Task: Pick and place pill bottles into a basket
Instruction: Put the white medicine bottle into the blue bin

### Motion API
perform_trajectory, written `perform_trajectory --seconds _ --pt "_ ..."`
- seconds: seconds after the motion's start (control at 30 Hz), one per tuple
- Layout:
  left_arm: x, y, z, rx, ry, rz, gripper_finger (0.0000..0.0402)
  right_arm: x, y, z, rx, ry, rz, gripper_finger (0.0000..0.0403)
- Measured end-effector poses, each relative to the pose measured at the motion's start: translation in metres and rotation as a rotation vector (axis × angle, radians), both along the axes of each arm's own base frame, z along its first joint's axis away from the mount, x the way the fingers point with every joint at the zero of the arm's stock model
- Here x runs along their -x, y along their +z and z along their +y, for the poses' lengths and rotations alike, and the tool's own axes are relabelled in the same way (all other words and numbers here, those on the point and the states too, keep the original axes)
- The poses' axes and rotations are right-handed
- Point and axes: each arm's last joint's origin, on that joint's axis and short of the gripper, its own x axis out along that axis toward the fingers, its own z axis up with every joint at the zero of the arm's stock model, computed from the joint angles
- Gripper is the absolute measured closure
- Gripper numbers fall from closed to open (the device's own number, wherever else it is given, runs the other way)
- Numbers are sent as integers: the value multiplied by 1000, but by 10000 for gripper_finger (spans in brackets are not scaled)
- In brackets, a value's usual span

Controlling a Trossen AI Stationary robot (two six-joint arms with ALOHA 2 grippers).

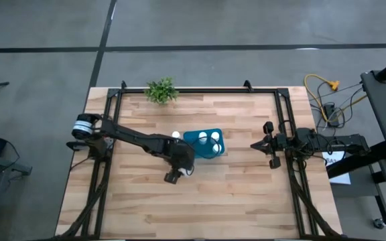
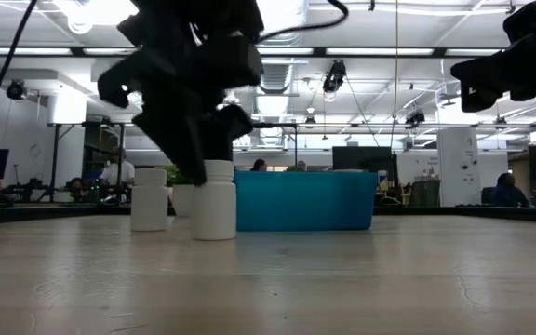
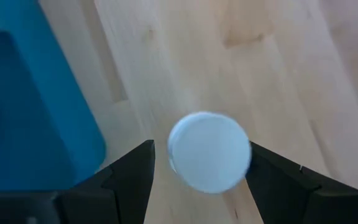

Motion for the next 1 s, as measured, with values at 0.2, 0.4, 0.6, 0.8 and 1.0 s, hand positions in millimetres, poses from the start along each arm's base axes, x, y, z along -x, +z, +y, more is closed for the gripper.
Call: perform_trajectory --seconds 0.2,0.4,0.6,0.8,1.0 --pt "-13 -20 -2 -13 -9 67 180 0 0 0 -1 0 0 394" --pt "-20 -9 -2 -20 -31 28 180 0 0 0 3 -2 0 394" --pt "-19 4 -2 -16 -31 -10 180 0 0 0 4 0 1 394" --pt "-17 3 -2 -18 -30 10 180 0 0 0 0 0 1 394" --pt "-17 2 -2 -20 -30 18 183 0 0 0 3 -1 -1 394"
